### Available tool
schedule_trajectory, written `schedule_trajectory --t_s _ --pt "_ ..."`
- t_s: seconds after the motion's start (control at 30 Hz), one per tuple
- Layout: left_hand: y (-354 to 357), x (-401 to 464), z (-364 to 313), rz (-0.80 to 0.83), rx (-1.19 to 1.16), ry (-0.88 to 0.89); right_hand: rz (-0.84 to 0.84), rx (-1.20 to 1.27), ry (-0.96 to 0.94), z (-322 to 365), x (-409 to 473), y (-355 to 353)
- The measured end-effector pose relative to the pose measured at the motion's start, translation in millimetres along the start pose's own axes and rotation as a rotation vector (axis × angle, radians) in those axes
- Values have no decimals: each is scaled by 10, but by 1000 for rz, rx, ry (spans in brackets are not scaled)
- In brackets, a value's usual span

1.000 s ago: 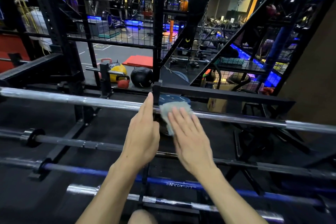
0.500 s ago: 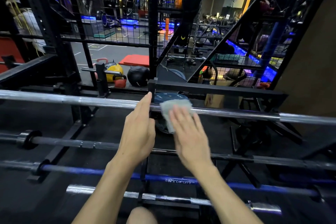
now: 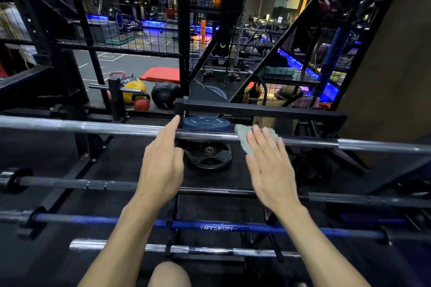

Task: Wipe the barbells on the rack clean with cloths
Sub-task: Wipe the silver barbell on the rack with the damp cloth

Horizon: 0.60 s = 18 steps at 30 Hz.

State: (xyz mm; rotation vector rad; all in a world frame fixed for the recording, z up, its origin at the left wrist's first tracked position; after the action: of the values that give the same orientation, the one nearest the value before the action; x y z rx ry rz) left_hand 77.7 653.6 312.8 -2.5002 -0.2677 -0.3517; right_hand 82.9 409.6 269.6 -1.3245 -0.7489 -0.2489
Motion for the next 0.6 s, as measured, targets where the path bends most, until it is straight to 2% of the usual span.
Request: schedule_trajectory --t_s 0.07,0.2,0.33,0.47,0.53,0.6 --pt "-1 1 7 -2 10 1 -21 41 97 -229 -31 -201" --pt "13 3 30 7 -5 2 -210 67 349 -743 -125 -479" --pt "19 3 41 5 -15 11 -203 -83 230 -493 105 -328" --pt "12 15 40 -15 1 27 -55 -122 71 25 444 -73" --pt "-2 12 42 -14 0 20 4 -94 20 37 488 -68" --pt "-8 2 52 -9 -3 14 35 -19 62 -146 459 -167"
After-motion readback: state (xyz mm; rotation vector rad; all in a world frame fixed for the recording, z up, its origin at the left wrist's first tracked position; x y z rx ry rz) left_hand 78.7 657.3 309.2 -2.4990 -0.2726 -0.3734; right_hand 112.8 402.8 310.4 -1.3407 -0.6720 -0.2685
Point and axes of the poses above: each hand's wrist, its own x-axis towards the middle knuckle, its own y-axis out of the palm, z = x × y, the point moved 4 cm from there along x, towards the middle knuckle, and after that the axes turned 7 degrees about -y, right-handed, at the moved point
